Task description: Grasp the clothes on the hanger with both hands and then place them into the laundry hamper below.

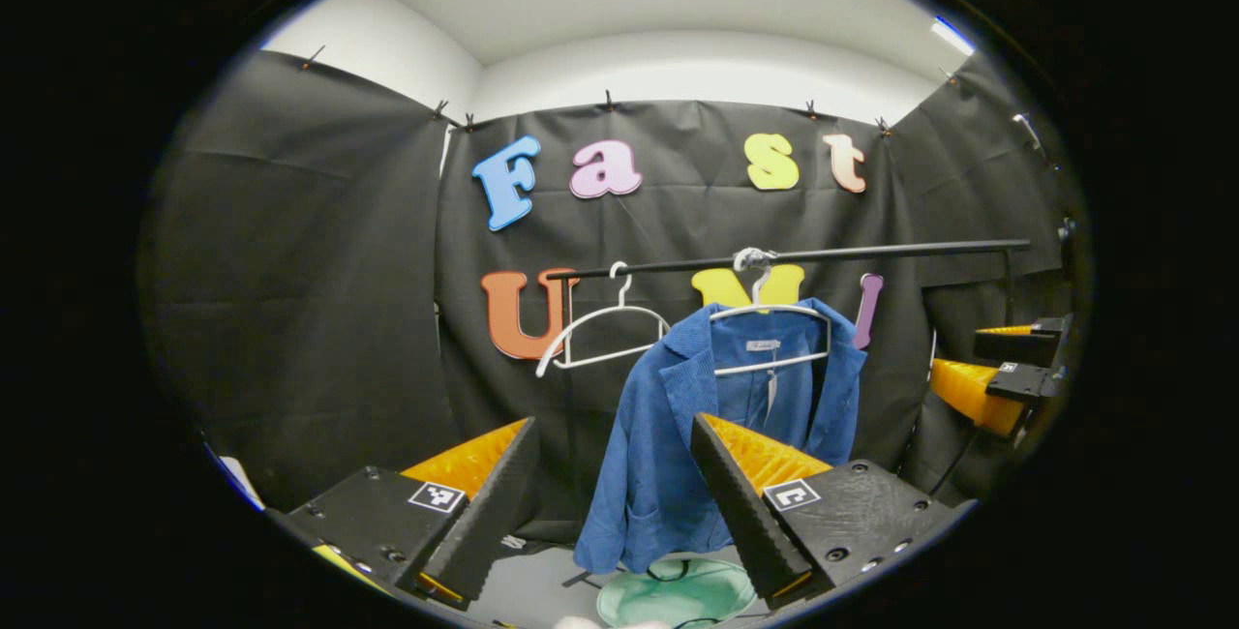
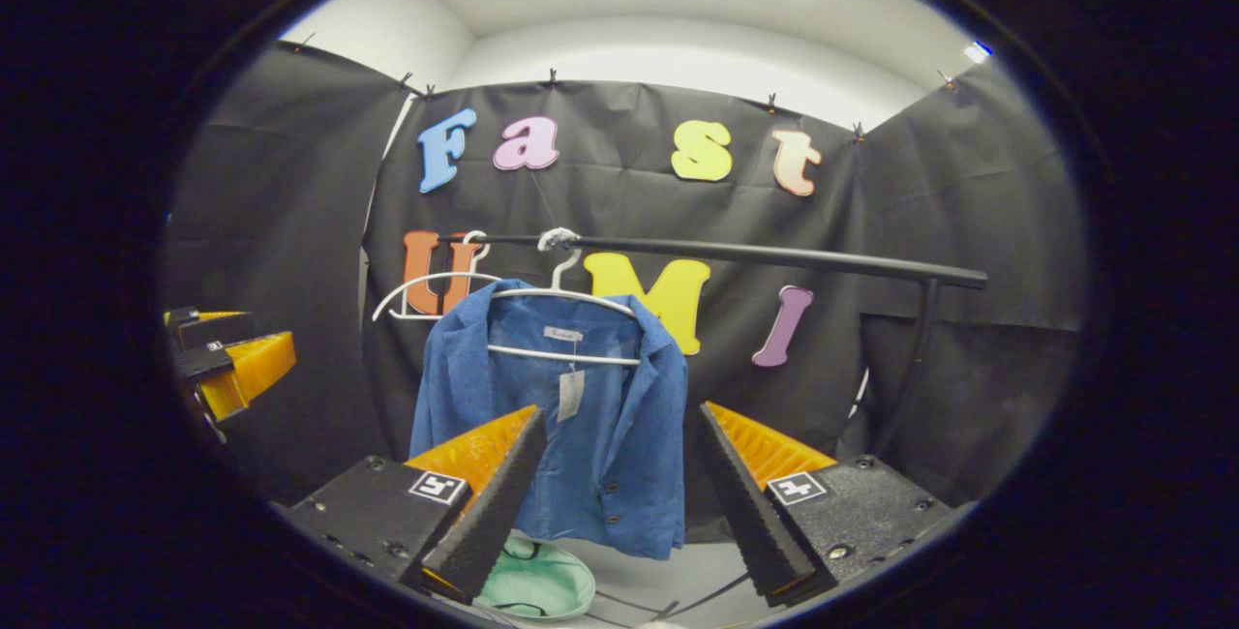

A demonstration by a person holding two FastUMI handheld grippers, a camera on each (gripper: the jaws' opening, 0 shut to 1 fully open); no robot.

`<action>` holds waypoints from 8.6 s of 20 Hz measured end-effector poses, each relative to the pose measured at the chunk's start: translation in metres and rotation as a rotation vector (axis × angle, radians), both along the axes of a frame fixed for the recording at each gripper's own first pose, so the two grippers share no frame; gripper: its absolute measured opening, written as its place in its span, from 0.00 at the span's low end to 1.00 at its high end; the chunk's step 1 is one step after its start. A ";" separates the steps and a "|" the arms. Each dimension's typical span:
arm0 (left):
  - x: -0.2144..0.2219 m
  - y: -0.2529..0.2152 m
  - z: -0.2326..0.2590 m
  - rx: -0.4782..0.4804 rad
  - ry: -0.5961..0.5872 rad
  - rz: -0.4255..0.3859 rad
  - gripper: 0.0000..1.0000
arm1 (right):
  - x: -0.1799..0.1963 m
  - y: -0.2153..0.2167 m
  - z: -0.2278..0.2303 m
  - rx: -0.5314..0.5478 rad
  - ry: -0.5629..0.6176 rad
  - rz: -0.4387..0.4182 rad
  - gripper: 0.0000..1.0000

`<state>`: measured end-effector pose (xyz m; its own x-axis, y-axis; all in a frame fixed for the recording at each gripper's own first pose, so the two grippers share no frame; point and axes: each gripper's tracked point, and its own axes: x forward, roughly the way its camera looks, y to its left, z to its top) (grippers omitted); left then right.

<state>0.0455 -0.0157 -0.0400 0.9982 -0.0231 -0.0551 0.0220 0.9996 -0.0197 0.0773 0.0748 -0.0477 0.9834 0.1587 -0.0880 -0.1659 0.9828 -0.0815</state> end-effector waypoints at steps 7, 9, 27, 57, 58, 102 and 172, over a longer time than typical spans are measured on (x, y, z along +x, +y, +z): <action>0.050 -0.007 -0.023 0.005 0.017 0.038 1.00 | 0.103 0.031 -0.040 0.037 0.068 0.076 0.96; 0.067 -0.012 -0.027 -0.002 0.007 0.042 1.00 | 0.130 0.028 -0.047 0.038 0.079 0.068 0.96; 0.200 -0.101 -0.089 0.006 0.039 0.055 0.93 | 0.268 -0.009 -0.104 0.017 0.127 0.054 0.86; 0.225 -0.046 -0.036 -0.158 -0.034 0.016 0.02 | 0.244 -0.002 -0.036 0.738 0.197 0.855 0.07; 0.225 -0.045 -0.029 -0.189 -0.045 0.008 0.03 | 0.246 -0.005 -0.029 0.792 0.199 0.866 0.07; 0.278 0.005 -0.088 -0.766 0.212 -0.253 0.00 | 0.346 -0.087 -0.084 1.632 0.470 0.687 0.05; 0.038 -0.055 -0.407 -0.249 1.101 -0.154 0.06 | 0.114 0.125 -0.398 0.206 1.119 0.265 0.07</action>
<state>0.0833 -0.0705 -0.4469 0.3956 -0.2738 -0.8766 -0.0080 0.9535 -0.3014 0.1909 0.1994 -0.4460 0.3073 0.4592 -0.8335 -0.2459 0.8844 0.3966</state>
